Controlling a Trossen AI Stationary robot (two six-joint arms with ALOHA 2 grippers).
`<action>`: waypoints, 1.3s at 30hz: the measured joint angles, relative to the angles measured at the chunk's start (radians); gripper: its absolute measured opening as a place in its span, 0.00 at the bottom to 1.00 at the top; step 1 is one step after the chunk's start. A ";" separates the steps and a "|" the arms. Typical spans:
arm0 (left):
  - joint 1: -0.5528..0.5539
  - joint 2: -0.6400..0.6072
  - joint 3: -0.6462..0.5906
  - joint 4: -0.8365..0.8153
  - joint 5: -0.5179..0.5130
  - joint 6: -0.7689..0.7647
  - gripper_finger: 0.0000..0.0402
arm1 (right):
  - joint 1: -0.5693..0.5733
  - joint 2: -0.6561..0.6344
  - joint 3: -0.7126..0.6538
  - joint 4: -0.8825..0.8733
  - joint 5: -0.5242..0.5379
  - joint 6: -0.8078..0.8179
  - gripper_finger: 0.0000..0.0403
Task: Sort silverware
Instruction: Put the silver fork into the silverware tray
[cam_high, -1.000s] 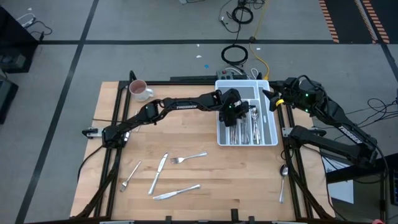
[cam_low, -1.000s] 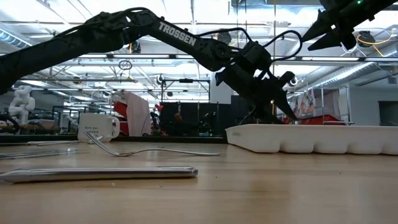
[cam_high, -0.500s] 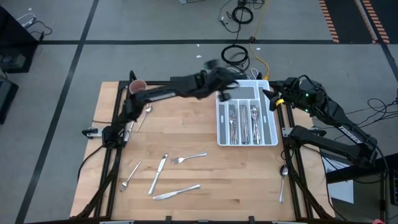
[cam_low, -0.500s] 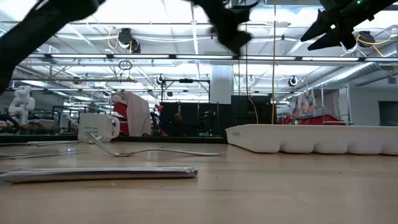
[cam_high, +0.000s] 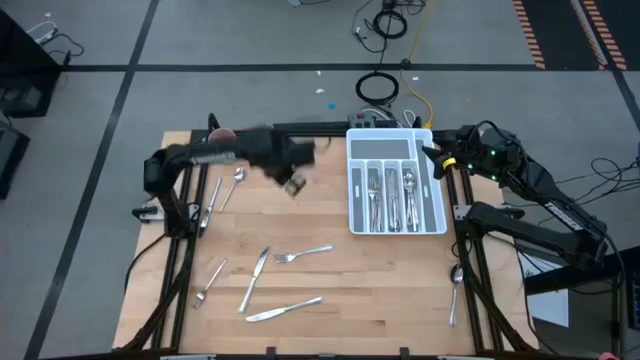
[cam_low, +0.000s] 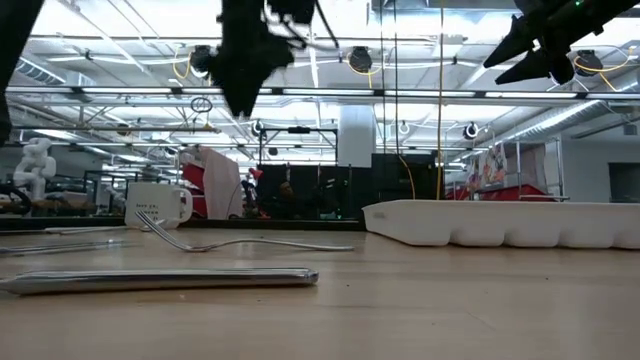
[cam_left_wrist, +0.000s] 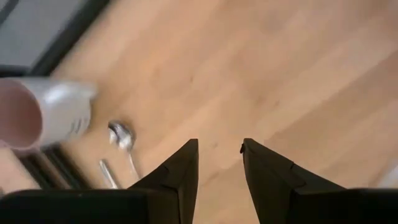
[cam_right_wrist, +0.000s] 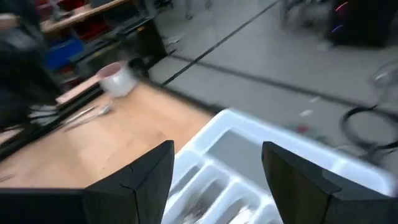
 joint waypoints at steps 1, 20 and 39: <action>-0.032 -0.015 -0.067 0.022 -0.008 -0.024 0.32 | 0.005 0.008 0.000 -0.006 -0.035 0.016 0.58; -0.462 -0.116 -0.413 0.299 0.226 -0.867 0.32 | 0.240 0.367 -0.002 0.134 -0.260 0.029 0.58; -0.618 -0.114 -0.615 0.522 0.077 -1.487 0.32 | 0.280 0.460 -0.002 0.148 -0.260 0.014 0.58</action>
